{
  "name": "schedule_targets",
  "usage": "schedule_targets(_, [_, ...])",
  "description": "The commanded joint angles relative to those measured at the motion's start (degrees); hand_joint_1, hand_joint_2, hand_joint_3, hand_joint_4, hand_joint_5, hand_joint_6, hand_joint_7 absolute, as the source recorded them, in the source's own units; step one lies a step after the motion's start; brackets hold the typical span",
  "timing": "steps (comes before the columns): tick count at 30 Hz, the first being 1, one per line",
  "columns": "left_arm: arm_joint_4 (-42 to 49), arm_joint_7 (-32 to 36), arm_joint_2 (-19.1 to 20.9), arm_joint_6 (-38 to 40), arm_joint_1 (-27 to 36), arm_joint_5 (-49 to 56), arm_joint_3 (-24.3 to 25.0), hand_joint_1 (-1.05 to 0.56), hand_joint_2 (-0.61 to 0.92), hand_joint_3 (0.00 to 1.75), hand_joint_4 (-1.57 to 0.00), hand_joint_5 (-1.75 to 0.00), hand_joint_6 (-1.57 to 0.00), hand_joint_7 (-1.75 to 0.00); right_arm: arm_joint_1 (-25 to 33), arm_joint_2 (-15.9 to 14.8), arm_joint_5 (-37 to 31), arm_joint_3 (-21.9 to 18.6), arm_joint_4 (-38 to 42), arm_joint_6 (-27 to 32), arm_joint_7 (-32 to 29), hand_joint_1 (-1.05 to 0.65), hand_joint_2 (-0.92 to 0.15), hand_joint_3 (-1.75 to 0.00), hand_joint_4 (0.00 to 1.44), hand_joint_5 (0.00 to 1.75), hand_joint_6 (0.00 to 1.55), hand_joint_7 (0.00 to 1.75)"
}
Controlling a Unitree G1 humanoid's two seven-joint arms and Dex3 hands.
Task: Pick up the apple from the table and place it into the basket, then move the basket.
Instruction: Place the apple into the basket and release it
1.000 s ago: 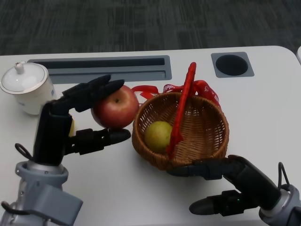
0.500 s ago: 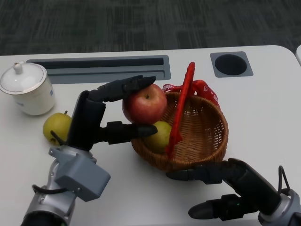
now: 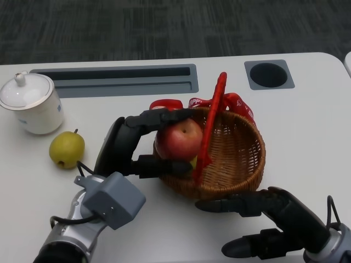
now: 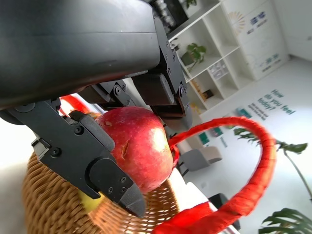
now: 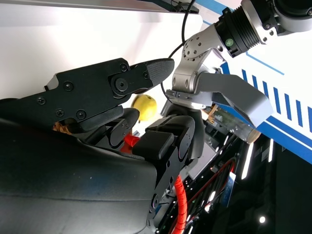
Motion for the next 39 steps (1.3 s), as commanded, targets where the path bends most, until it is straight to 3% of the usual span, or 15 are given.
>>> schedule_targets(1, [1.3,-3.2,0.0,0.6,-1.8,-2.5,0.2,-0.12,0.79,0.0,-1.06,0.0,-0.97,0.0,0.4,-1.1,0.8,-0.2,-0.8,-0.1,-0.2,-0.49,-0.92,0.0,0.77,0.0,0.7,0.0])
schedule_targets(10, [0.7,-10.9,1.8,-0.9,-1.5,-4.7,0.0,-0.46,0.74,0.0,-0.32,0.0,-0.34,0.0,0.1,-0.8,0.8,-0.2,-0.4,-0.2,-0.5,-0.48,-0.91,0.0,0.78,0.0,0.7,0.0])
schedule_targets(16, [-0.3,-15.7,4.0,-3.0,-1.8,-5.8,-0.1,-0.69,0.76,0.0,-0.1,0.0,-0.18,0.0,-0.1,-0.5,0.4,-0.1,-0.3,-0.1,-0.8,-0.49,-0.92,0.0,0.78,0.0,0.7,0.0])
schedule_targets(21, [-2.4,-18.0,5.1,-3.3,-1.5,-7.2,0.3,-0.77,0.76,0.0,-0.07,0.0,-0.15,0.0,-0.5,-0.6,0.1,-0.3,0.2,-1.0,-1.0,-0.49,-0.92,-0.01,0.78,0.0,0.7,0.0])
schedule_targets(28, [-7.5,-20.8,6.8,-4.9,1.2,-10.4,1.2,-0.66,0.74,0.0,-0.15,-0.03,-0.19,-0.01,-2.1,-1.9,1.7,-0.9,0.6,-3.1,-0.9,-0.49,-0.91,-0.01,0.76,0.0,0.69,0.0])
schedule_targets(39, [-17.1,-20.7,9.1,-6.4,10.5,-12.7,3.6,-0.54,0.78,0.01,-0.37,-0.06,-0.36,-0.04,-2.7,-9.5,6.6,-0.2,-8.9,-3.7,1.1,-0.48,-0.92,0.0,0.78,0.01,0.7,0.01])
